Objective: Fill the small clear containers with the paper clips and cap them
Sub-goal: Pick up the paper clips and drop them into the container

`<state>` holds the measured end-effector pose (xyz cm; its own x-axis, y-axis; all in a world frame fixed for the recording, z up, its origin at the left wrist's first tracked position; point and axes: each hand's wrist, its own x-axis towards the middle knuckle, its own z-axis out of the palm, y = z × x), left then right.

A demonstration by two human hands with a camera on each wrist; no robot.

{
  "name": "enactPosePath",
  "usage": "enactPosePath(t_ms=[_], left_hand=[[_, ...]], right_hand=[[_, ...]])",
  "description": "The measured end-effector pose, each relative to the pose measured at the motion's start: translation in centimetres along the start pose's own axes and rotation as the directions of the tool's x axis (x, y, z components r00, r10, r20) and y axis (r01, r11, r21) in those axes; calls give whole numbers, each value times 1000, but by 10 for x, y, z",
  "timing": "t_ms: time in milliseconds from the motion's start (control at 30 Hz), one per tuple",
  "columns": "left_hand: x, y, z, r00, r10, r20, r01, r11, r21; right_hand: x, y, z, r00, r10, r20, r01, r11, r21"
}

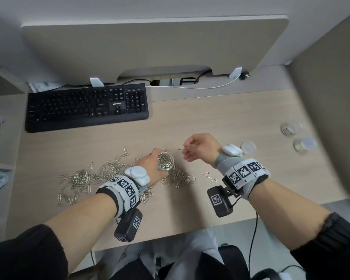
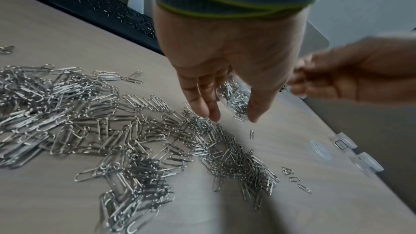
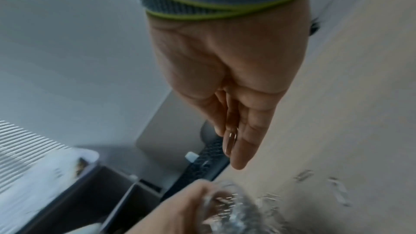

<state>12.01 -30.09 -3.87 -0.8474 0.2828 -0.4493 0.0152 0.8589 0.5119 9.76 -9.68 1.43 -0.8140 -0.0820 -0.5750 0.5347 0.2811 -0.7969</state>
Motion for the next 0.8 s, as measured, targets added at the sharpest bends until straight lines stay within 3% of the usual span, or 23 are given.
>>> enactPosePath(t_ms=[133, 233, 333, 400, 500, 667, 800], left_hand=[[1, 10, 0, 999, -8, -32, 7, 999, -42], [2, 12, -1, 999, 4, -50, -6, 998, -56], [3, 10, -1, 999, 13, -45, -16, 997, -73], [4, 7, -1, 999, 7, -39, -10, 998, -69], [4, 2, -1, 1000, -3, -22, 2, 1000, -27], [3, -3, -4, 1000, -1, 11, 1, 1000, -7], [1, -7, -4, 1000, -11, 22, 11, 1000, 1]], right_hand=[[-6, -22, 26, 978, -147, 148, 176, 963, -203], [-5, -22, 30, 965, -183, 187, 249, 858, -449], [-5, -20, 27, 967, -192, 167, 249, 848, -468], [-4, -16, 22, 979, -177, 101, 203, 901, -383], [3, 4, 0, 997, -77, -22, 61, 912, -406], [6, 65, -40, 963, 234, -130, -259, 693, -672], [3, 97, -49, 920, 357, -160, -380, 717, -584]])
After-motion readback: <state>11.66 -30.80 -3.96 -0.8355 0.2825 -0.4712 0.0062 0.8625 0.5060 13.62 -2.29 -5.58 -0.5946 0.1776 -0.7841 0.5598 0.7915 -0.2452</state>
